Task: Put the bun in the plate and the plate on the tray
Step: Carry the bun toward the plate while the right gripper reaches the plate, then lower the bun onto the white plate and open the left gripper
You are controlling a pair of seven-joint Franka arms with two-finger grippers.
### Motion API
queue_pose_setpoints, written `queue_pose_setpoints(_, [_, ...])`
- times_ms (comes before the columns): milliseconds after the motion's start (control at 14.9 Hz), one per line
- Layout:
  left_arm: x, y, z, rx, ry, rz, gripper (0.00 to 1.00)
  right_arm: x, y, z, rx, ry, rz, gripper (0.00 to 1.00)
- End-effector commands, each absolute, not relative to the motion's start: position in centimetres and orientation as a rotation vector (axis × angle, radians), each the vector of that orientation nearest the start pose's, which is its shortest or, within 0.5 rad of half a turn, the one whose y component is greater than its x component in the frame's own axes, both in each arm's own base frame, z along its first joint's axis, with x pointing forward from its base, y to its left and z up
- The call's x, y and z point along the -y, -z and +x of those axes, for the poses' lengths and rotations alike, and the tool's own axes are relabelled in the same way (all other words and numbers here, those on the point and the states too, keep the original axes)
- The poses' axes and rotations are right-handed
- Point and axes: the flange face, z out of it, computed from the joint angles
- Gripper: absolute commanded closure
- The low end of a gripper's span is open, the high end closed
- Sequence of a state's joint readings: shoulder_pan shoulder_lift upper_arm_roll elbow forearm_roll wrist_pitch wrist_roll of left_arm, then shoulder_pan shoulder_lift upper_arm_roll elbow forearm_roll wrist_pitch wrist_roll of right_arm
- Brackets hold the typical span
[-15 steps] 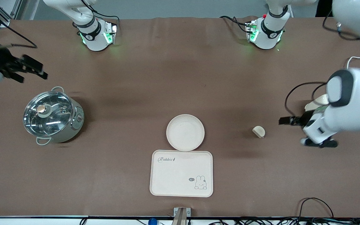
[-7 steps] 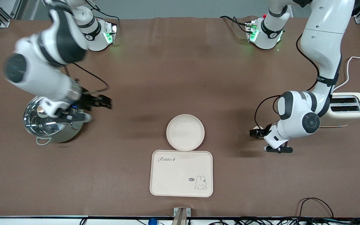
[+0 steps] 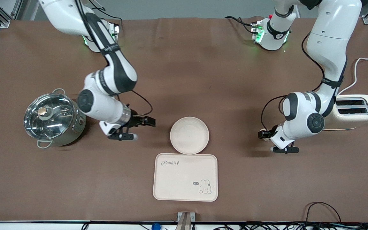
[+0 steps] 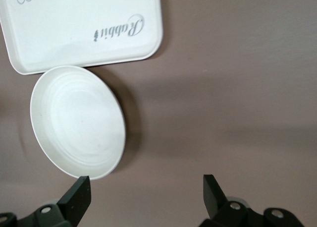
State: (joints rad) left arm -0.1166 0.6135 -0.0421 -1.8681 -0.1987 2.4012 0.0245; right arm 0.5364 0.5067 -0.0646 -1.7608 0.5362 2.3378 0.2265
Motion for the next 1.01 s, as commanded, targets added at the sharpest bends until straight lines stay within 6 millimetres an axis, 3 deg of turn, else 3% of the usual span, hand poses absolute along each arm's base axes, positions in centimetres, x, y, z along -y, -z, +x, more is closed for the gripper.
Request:
queue_pose_setpoints(0, [10.8,-18.8,61.8,-0.085,-0.110,-3.298,0.84,-34.1,-25.8,59.6,-0.204,-0.035,-2.747,0.00])
queue_pose_setpoints(134, [12.5,-20.1,62.2,-0.106,-0.072,-3.311,0.91,-36.0,-24.6,59.9,-0.220,-0.019,-2.745,0.00])
queue_pose_setpoints(336, [15.5,-23.4,64.0,-0.040,0.013,-3.349,0.92,-37.2,-22.5,59.4,-0.213,0.023,-2.757,0.00])
queue_pose_setpoints(471, [19.7,-24.9,64.7,0.070,0.036,-3.396,0.92,-38.4,-21.3,58.7,-0.197,0.014,-2.764,0.00])
queue_pose_setpoints(739, [30.6,-22.8,64.5,0.429,-0.058,-3.419,0.92,-40.2,-19.8,59.3,-0.272,0.008,-2.756,0.07])
queue_pose_setpoints(941, [34.9,-21.0,63.9,0.586,-0.085,-3.452,0.92,-40.7,-18.5,60.1,-0.262,0.025,-2.758,0.20])
